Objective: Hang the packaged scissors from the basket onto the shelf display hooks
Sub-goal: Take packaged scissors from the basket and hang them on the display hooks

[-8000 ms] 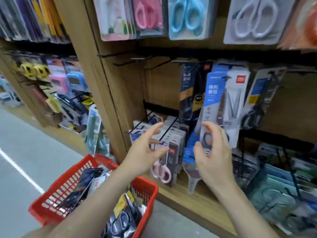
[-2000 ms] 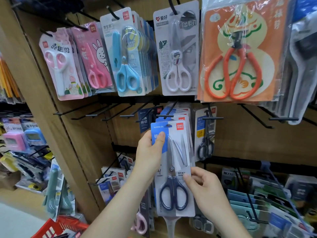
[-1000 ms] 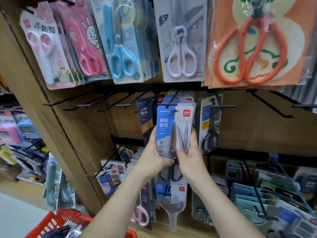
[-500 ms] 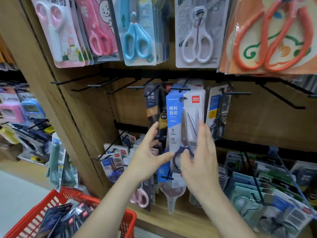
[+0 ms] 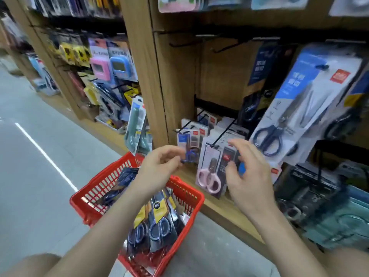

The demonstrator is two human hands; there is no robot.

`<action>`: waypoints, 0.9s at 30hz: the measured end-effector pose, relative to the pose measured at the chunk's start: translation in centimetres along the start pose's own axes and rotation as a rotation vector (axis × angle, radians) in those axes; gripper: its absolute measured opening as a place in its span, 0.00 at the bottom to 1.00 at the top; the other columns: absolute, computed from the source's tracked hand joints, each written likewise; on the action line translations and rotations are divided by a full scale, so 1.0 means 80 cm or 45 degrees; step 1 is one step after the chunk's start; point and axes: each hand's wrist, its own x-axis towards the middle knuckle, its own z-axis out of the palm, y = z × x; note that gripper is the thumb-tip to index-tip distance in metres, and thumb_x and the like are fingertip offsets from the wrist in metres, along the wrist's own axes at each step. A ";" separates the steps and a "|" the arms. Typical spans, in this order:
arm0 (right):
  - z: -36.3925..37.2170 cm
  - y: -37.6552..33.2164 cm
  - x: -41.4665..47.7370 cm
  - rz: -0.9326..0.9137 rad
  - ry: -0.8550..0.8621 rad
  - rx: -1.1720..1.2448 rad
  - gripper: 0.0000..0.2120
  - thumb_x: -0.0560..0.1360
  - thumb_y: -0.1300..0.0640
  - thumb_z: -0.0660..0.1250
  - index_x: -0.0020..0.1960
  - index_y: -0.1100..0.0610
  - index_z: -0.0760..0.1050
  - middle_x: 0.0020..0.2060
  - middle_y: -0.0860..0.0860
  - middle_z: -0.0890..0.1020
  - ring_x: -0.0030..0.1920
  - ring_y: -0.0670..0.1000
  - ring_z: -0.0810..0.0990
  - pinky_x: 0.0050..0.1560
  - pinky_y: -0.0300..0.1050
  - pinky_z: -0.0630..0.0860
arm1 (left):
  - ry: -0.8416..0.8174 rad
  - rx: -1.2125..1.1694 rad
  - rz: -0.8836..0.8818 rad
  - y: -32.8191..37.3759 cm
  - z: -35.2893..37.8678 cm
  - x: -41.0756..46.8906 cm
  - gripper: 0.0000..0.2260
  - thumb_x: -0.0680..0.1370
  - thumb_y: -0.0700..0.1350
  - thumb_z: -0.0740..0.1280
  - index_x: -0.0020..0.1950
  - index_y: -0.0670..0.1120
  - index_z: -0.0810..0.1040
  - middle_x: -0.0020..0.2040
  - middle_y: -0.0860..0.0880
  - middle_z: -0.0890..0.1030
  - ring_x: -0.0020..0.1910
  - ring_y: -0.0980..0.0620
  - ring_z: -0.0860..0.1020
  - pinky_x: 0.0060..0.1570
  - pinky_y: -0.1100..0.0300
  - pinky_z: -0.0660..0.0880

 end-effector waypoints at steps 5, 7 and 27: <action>0.091 0.007 -0.015 0.332 -0.584 0.047 0.19 0.78 0.62 0.63 0.66 0.50 0.75 0.51 0.44 0.80 0.55 0.50 0.79 0.57 0.47 0.75 | 0.101 0.026 -0.317 -0.090 -0.030 -0.006 0.11 0.79 0.35 0.65 0.47 0.50 0.83 0.45 0.52 0.85 0.41 0.55 0.81 0.44 0.59 0.75; 0.134 0.020 -0.025 0.434 -0.788 0.045 0.19 0.77 0.63 0.63 0.67 0.51 0.75 0.49 0.43 0.79 0.53 0.50 0.80 0.53 0.44 0.75 | 0.113 0.051 -0.487 -0.139 -0.034 -0.015 0.09 0.80 0.37 0.65 0.48 0.49 0.82 0.47 0.49 0.84 0.38 0.54 0.78 0.42 0.58 0.75; 0.356 0.116 -0.100 0.764 -1.055 -0.011 0.37 0.71 0.55 0.75 0.75 0.48 0.61 0.61 0.55 0.78 0.59 0.58 0.78 0.57 0.56 0.77 | 0.125 0.286 -1.120 -0.337 -0.006 -0.038 0.50 0.67 0.56 0.78 0.79 0.50 0.51 0.71 0.43 0.70 0.69 0.42 0.71 0.68 0.51 0.69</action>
